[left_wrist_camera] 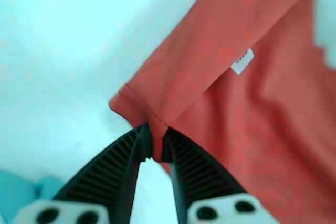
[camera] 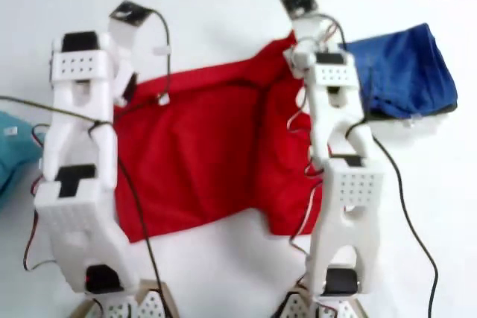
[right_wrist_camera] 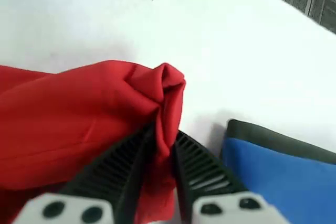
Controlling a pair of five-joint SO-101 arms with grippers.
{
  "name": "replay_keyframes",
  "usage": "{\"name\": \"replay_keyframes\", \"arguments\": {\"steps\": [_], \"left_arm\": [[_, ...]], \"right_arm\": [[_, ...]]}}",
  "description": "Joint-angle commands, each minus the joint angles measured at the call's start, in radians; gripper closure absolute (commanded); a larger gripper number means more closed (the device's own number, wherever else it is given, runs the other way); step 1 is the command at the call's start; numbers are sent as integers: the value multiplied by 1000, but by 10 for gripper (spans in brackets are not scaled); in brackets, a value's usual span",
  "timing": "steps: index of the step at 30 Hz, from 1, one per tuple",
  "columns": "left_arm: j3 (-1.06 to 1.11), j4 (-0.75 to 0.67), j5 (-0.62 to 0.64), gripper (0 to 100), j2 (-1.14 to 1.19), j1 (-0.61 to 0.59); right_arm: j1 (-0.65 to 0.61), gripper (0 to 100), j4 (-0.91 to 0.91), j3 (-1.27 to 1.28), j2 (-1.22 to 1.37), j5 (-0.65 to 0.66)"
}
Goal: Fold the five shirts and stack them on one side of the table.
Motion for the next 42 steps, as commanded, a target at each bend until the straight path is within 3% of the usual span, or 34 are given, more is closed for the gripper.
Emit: {"name": "replay_keyframes", "arguments": {"steps": [1,9,18,24,33,42], "left_arm": [[-13,-49,23,974,44,-3],[-13,-66,23,974,114,-44],[-7,-29,21,974,123,-37],[-54,40,18,974,97,-41],[-222,327,14,974,-40,23],[142,324,-55,975,-328,44]], "right_arm": [[10,979,-110,-61,54,9],[5,979,-91,-301,159,9],[-33,979,-50,-324,325,11],[-27,979,-21,-351,242,9],[-22,979,406,-499,2,3],[-24,979,845,-520,-140,68]]}}
